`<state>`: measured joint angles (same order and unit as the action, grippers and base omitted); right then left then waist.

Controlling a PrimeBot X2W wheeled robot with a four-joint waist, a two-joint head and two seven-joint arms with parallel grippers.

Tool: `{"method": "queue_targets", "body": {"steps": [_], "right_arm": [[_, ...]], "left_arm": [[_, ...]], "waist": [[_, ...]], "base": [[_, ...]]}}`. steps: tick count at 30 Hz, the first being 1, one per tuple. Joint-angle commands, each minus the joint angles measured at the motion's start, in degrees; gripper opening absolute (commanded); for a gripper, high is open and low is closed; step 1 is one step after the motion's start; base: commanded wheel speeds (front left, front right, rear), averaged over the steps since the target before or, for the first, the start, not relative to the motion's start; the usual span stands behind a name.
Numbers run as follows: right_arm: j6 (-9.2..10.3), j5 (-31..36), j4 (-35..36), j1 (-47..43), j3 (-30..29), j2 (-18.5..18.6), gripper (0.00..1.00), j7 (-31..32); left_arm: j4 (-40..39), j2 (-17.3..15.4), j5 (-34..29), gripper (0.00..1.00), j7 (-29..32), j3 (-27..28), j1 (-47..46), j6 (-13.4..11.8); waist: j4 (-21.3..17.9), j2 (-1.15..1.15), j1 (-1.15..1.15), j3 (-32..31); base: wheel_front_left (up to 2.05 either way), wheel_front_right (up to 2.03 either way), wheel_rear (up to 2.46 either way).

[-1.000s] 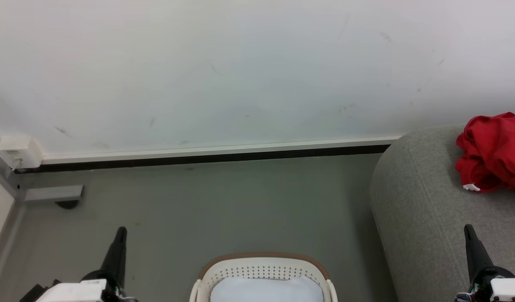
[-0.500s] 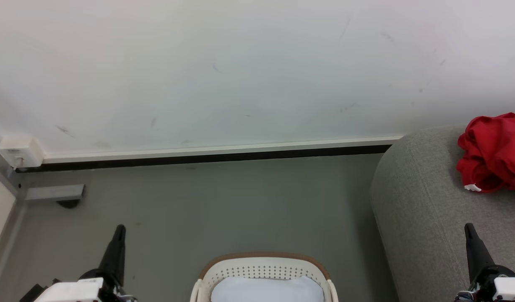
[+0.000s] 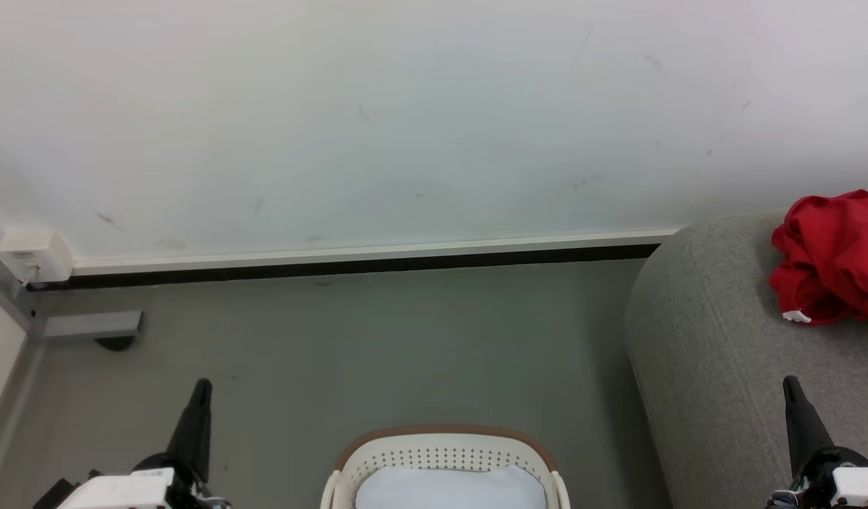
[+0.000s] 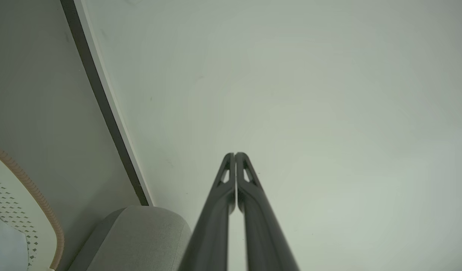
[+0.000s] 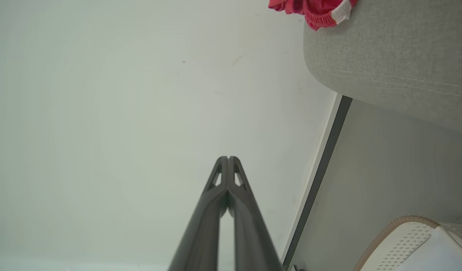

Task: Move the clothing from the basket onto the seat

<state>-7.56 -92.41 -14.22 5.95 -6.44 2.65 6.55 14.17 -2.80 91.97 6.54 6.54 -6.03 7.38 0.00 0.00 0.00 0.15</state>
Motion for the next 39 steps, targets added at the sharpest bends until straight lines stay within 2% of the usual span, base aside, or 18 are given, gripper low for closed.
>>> {"method": "queue_targets", "body": {"steps": [1, 39], "right_arm": [[0.14, 0.00, 0.28, 0.67, -0.23, 0.42, 0.00, 0.18], [0.14, -0.01, 0.28, 0.67, -0.23, 0.42, 0.00, 0.18]], "left_arm": [[-0.17, -0.11, 0.76, 0.00, 0.24, 0.15, -0.53, 0.21], [-0.18, -0.11, 0.78, 0.00, 0.22, 0.13, -0.53, 0.20]], "waist": [[0.00, 0.00, 0.00, 0.00], [0.00, 0.00, 0.00, 0.00]], "base": [[0.00, 0.00, 0.00], [0.00, 0.00, 0.00]]}}
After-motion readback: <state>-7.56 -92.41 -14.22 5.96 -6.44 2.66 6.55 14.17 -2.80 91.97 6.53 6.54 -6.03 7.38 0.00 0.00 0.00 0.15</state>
